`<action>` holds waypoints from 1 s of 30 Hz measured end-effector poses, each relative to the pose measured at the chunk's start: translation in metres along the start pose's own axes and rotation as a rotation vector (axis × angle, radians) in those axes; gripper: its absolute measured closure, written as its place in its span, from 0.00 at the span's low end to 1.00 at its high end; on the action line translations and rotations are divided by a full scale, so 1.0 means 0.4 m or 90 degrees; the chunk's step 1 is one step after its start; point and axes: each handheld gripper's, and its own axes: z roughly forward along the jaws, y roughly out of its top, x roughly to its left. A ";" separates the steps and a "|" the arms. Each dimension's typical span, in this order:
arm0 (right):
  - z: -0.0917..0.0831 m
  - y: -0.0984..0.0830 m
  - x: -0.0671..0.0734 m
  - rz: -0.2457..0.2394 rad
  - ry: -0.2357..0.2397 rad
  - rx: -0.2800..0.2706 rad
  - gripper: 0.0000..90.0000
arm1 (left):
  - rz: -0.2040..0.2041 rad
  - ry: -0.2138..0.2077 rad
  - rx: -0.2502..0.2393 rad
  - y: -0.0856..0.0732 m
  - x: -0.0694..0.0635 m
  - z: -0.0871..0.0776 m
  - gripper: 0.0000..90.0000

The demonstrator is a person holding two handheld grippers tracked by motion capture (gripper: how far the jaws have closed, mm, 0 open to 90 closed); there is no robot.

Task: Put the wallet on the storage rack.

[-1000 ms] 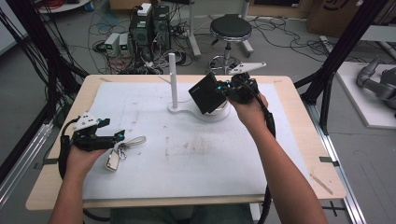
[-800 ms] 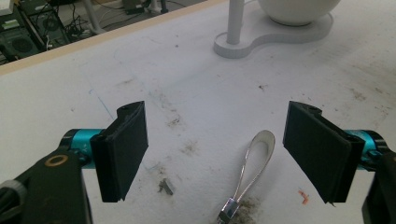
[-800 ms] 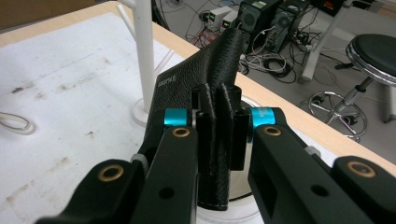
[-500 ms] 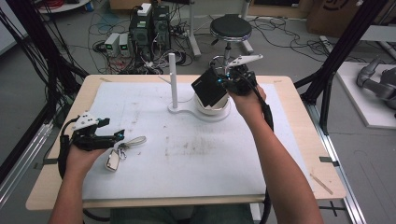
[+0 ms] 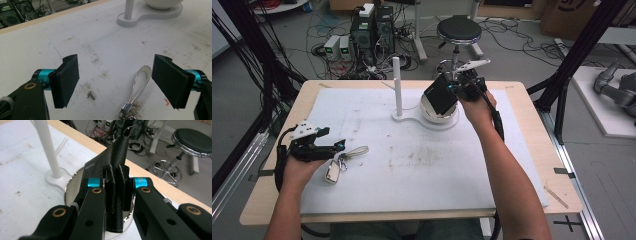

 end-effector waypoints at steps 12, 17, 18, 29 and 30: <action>0.006 -0.007 -0.007 -0.015 -0.032 0.017 0.95 | 0.001 0.001 0.001 0.000 0.000 0.001 0.25; 0.012 -0.006 -0.001 -0.020 -0.032 0.019 0.95 | 0.002 -0.001 0.002 0.000 -0.001 0.001 0.25; 0.020 -0.008 0.003 -0.020 -0.031 0.027 0.95 | 0.003 0.001 0.002 0.001 -0.001 0.001 0.25; 0.071 -0.056 0.013 0.033 -0.023 0.030 0.67 | 0.001 -0.002 0.003 -0.001 0.000 0.001 0.25; 0.068 -0.057 0.010 0.039 -0.026 0.026 0.61 | 0.000 -0.002 0.002 -0.001 0.000 0.003 0.25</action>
